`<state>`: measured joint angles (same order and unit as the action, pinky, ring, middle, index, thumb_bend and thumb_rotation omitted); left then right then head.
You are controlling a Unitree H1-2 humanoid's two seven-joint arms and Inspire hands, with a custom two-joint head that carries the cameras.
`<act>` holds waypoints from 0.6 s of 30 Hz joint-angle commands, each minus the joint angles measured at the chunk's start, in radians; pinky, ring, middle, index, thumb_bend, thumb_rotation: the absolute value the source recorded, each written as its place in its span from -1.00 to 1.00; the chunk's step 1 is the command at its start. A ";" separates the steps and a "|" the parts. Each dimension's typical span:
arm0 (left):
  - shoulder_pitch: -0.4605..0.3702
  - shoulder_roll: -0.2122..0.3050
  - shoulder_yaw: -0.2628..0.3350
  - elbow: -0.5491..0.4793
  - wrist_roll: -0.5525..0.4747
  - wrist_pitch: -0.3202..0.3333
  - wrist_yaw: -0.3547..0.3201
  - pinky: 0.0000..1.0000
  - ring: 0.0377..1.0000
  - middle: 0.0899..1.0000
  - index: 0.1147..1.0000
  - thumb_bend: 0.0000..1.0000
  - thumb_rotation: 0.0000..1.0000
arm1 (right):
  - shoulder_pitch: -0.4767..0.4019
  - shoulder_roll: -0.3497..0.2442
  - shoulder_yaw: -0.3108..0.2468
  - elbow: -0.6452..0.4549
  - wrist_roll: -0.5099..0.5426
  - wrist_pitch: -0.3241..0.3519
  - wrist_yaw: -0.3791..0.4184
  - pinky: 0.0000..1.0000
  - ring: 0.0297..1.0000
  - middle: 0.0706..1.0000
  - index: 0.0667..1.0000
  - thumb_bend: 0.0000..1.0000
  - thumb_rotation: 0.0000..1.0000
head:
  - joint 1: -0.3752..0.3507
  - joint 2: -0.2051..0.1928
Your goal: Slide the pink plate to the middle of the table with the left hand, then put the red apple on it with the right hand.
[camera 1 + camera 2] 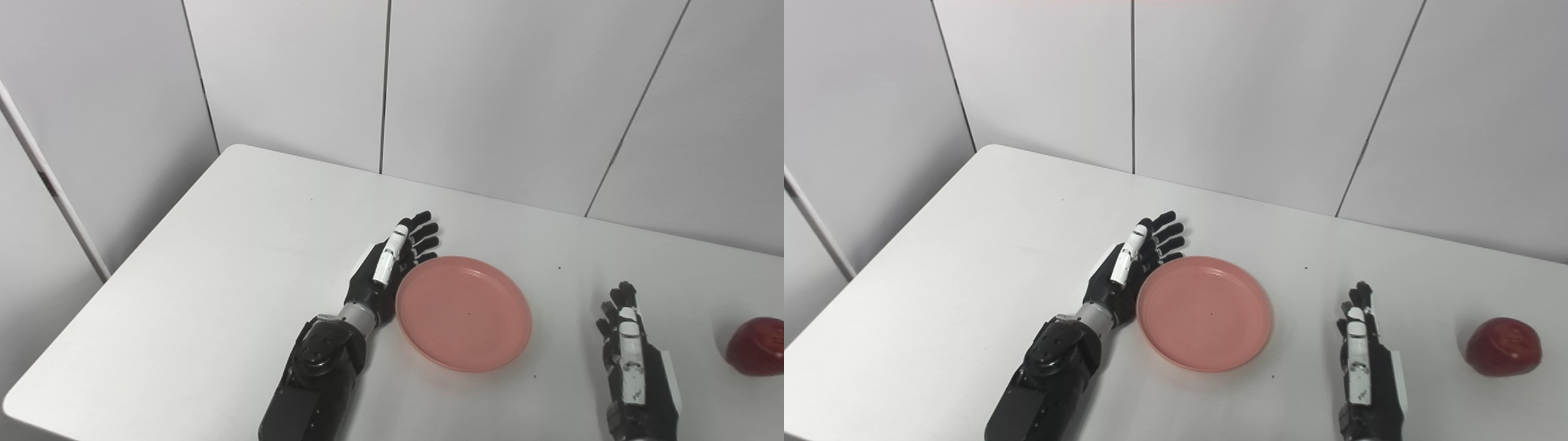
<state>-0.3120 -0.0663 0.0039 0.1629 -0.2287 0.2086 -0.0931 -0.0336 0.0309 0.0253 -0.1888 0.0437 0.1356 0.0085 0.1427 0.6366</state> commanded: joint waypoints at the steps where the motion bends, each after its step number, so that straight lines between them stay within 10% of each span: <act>1: 0.023 -0.020 -0.023 0.006 0.018 0.046 0.008 0.77 0.78 0.77 0.71 -0.31 1.00 | -0.029 0.009 0.005 -0.041 -0.008 0.002 -0.004 1.00 1.00 1.00 1.00 -0.48 1.00 | -0.014 0.008; 18: 0.025 -0.056 -0.085 -0.024 0.044 0.063 0.009 0.84 0.85 0.82 0.76 -0.31 1.00 | -0.039 0.031 0.018 -0.040 -0.040 0.002 -0.023 1.00 1.00 1.00 1.00 -0.52 1.00 | -0.076 0.041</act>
<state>-0.2997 -0.1090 -0.0725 0.1459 -0.1898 0.2279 -0.0896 -0.0422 0.0530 0.0374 -0.1923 0.0088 0.1404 -0.0128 0.0721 0.6750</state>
